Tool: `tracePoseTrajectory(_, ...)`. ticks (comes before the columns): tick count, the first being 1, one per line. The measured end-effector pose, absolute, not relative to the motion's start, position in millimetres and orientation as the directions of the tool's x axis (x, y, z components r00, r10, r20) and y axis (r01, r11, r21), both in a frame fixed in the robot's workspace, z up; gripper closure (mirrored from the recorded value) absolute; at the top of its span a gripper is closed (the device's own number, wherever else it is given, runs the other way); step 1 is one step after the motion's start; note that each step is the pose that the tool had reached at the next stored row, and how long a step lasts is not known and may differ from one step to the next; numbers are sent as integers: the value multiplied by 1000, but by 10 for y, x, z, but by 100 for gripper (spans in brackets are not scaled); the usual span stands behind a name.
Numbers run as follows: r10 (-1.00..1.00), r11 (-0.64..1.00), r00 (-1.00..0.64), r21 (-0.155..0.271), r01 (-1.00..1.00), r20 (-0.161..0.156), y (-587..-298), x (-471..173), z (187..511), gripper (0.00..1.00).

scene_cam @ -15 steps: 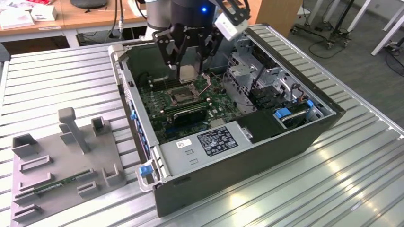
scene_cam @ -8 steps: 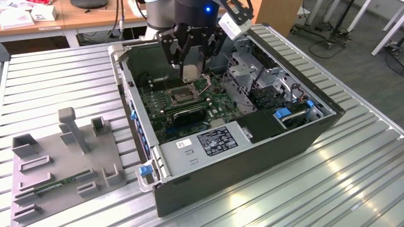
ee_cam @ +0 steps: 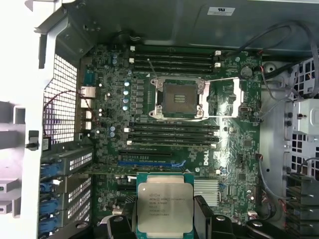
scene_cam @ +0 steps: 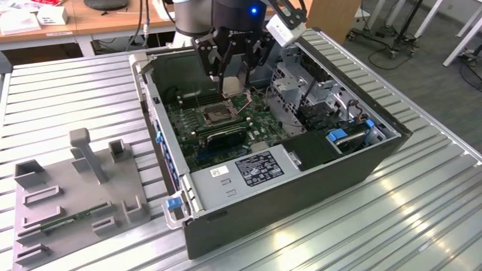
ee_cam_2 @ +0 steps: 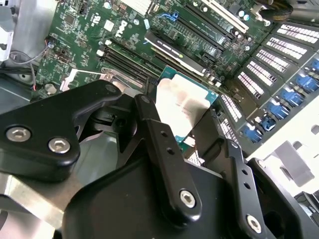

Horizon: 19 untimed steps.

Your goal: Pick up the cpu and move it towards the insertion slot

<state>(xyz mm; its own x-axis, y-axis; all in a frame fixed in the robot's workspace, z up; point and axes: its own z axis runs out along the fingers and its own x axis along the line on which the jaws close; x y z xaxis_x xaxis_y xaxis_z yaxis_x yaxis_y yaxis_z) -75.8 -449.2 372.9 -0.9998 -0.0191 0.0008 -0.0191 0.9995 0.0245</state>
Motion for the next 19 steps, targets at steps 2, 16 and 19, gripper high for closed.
tracePoseTrajectory(2, -19, 1000, -1000, 24, -19, 1, -4492, -739, 3729, 46)
tracePoseTrajectory(16, -19, 1000, -1000, 25, -19, 1, -4492, -704, 3728, 46)
tracePoseTrajectory(19, -19, 1000, -1000, 25, -19, 1, -4492, -683, 3727, 46)
